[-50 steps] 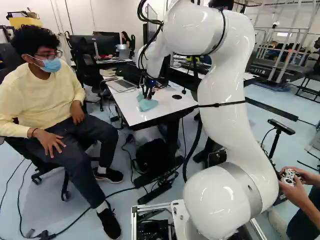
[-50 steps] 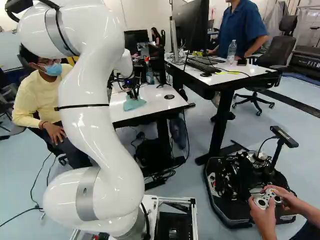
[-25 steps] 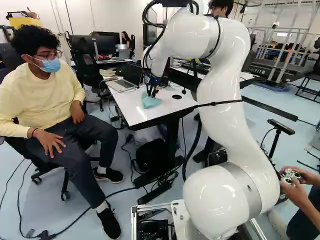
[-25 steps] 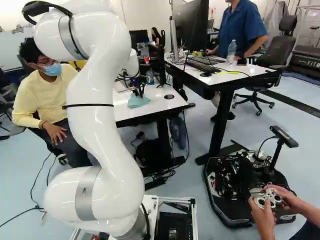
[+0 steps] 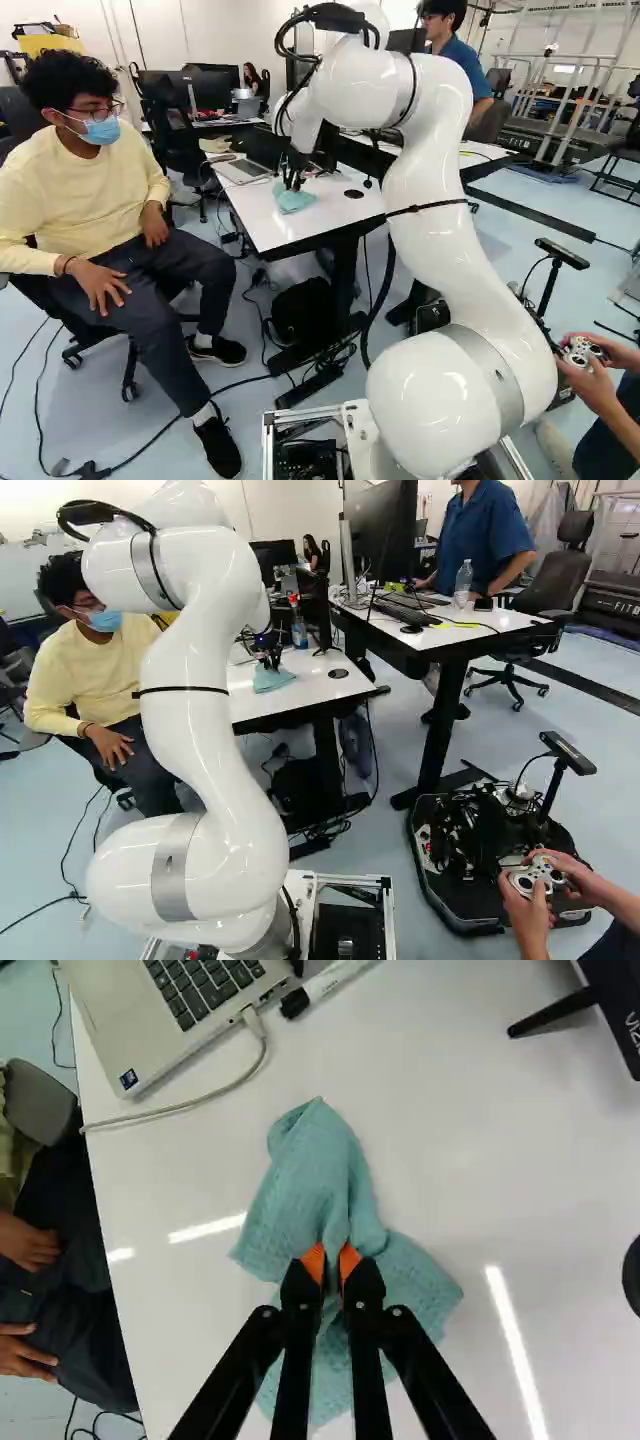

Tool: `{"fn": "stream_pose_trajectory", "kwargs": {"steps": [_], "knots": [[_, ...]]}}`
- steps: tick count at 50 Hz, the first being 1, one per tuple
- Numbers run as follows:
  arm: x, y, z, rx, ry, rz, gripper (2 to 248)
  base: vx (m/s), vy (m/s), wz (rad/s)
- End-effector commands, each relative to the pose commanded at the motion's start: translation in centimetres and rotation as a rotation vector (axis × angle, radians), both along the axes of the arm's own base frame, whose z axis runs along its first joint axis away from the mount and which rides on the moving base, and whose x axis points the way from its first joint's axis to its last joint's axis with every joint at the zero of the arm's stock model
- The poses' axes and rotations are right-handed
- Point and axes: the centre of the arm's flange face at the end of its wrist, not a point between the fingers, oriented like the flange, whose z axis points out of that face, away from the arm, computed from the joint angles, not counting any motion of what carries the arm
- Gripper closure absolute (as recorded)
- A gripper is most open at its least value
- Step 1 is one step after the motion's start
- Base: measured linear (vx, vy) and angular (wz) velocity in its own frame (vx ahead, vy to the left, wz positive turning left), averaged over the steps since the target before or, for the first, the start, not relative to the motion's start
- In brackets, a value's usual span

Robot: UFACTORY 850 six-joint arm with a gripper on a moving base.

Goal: Clean the table with the green towel

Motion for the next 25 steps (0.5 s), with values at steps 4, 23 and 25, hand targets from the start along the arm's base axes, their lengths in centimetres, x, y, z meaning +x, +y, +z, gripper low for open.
{"fn": "stream_pose_trajectory", "kwargs": {"steps": [4,23,25], "knots": [[-0.1,0.8,0.0,0.0,-0.001,0.011,206,0.0,0.0,0.0],[-2.3,3.5,0.1,-0.004,0.015,0.054,206,0.0,0.0,0.0],[-2.6,3.5,0.2,-0.004,0.018,0.057,206,0.0,0.0,0.0]]}}
